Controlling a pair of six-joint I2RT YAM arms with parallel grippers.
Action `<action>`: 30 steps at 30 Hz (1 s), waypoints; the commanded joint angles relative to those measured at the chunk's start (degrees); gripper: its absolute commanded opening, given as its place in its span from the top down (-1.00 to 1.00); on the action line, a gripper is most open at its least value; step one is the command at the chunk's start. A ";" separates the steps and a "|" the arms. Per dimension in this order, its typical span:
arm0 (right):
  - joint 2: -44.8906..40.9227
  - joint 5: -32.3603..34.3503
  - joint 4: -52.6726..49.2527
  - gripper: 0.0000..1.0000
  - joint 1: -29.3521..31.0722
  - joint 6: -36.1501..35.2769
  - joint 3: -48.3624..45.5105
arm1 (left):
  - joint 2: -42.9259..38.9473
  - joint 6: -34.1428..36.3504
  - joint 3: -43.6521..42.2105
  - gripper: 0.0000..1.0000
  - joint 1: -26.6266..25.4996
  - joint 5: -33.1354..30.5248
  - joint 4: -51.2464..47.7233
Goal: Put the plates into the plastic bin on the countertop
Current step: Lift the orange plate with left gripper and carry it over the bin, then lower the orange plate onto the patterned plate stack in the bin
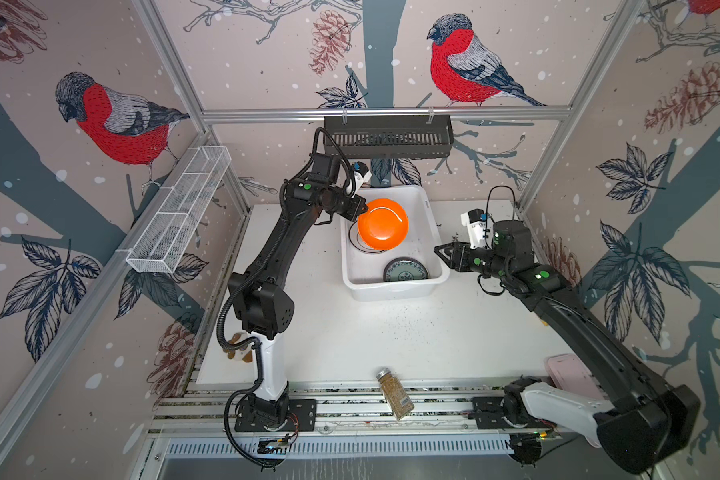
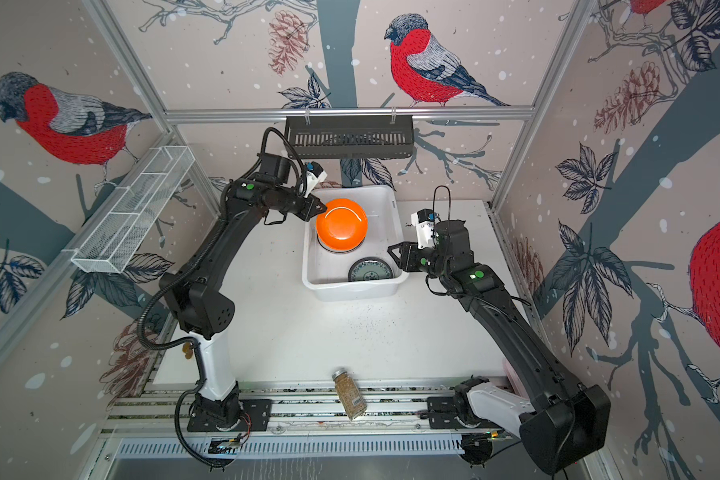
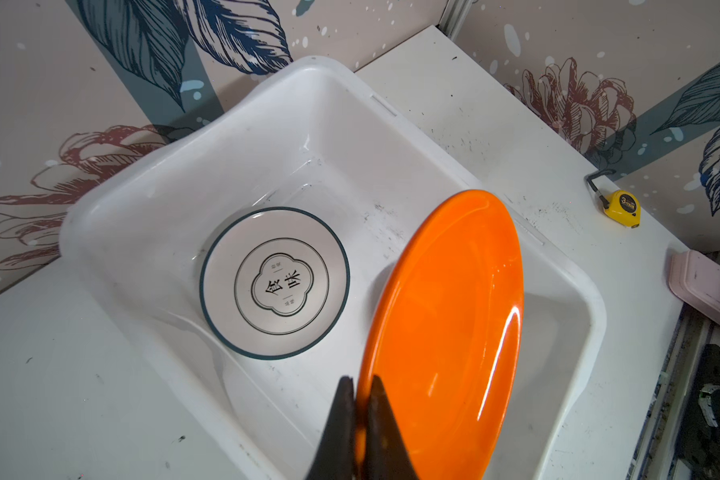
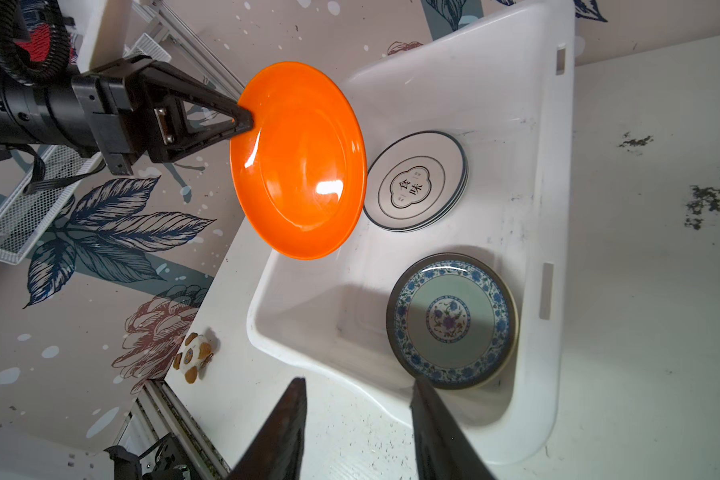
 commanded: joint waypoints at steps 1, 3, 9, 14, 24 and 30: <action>2.66 -1.25 -0.80 0.14 -2.06 -2.51 2.91 | 1.88 -1.15 0.97 1.00 -0.70 1.68 2.53; 4.46 -2.01 -0.97 0.15 -3.74 -2.80 4.59 | 3.58 -1.42 2.60 1.00 -1.07 1.62 2.67; 9.84 -6.77 -2.63 0.16 -9.40 -2.06 9.51 | 6.06 1.24 4.34 1.00 -1.17 0.84 2.31; 12.18 -6.50 -5.57 0.16 -12.70 1.26 12.81 | 6.29 2.11 -0.13 1.00 -1.17 2.01 5.24; 13.50 -5.13 -13.21 0.16 -15.25 6.25 17.68 | 9.24 1.81 -6.33 1.00 -2.59 3.91 10.99; 13.36 -4.31 -15.03 0.16 -16.57 8.12 18.49 | 12.94 3.59 -4.67 1.00 -4.85 4.75 10.25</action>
